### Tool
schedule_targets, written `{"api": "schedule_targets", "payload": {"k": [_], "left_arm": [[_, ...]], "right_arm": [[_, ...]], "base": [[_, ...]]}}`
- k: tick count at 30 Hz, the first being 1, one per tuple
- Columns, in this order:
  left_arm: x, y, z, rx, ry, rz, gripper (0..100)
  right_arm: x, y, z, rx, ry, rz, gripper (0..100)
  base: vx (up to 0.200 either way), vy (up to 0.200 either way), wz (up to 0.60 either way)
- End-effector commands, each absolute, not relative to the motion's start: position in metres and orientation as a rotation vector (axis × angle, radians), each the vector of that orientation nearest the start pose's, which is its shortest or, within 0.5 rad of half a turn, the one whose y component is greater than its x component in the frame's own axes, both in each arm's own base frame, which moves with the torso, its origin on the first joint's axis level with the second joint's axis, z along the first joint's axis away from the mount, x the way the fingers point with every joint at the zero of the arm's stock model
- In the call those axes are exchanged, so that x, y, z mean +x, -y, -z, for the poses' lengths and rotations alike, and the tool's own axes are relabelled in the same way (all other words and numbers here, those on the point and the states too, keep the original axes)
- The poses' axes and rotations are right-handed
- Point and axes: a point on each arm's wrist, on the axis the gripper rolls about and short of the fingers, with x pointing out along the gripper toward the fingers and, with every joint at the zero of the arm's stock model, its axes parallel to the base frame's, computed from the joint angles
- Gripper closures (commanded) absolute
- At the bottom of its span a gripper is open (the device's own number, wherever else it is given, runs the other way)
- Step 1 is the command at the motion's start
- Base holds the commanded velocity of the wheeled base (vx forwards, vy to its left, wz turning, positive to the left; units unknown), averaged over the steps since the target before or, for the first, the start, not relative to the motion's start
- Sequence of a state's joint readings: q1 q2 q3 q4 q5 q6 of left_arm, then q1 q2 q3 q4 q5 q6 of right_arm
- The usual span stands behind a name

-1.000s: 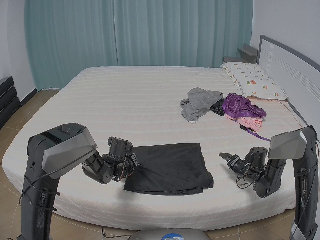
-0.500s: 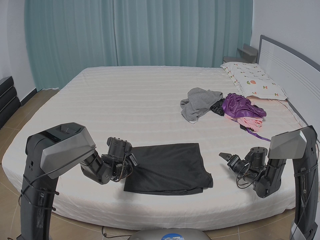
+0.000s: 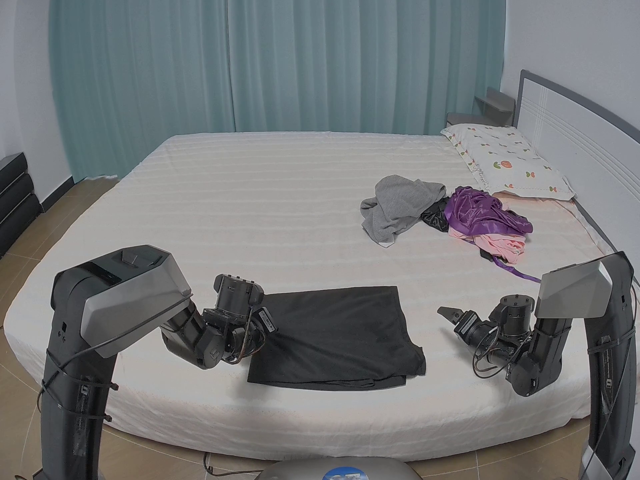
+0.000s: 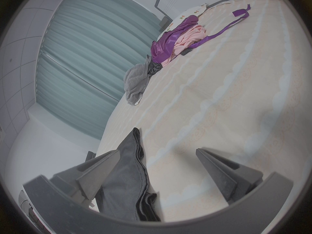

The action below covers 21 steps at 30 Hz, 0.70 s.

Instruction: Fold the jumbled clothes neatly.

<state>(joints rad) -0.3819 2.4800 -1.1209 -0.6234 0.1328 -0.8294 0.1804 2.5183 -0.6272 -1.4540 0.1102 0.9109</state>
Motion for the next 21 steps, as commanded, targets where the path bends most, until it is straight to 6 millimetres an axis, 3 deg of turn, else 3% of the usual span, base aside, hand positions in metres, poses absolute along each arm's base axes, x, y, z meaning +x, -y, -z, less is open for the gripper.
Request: {"api": "schedule_targets", "payload": {"k": [1, 3, 21], "left_arm": [[0.3935, 0.1548, 0.0391, -0.602, -0.76, -0.072, 100], [0.3937, 0.1542, 0.0391, -0.603, -0.759, -0.073, 100], [0.3939, 0.1542, 0.0383, -0.606, -0.756, -0.074, 100]], "right_arm": [[0.3467, -0.066, 0.0585, 0.874, -0.539, -0.066, 0], [0.3467, -0.066, 0.0585, 0.874, -0.539, -0.066, 0], [0.3467, -0.066, 0.0585, 0.874, -0.539, -0.066, 0]], "base": [[0.0, 0.0, 0.0], [0.0, 0.0, 0.0], [0.0, 0.2, 0.0]]}}
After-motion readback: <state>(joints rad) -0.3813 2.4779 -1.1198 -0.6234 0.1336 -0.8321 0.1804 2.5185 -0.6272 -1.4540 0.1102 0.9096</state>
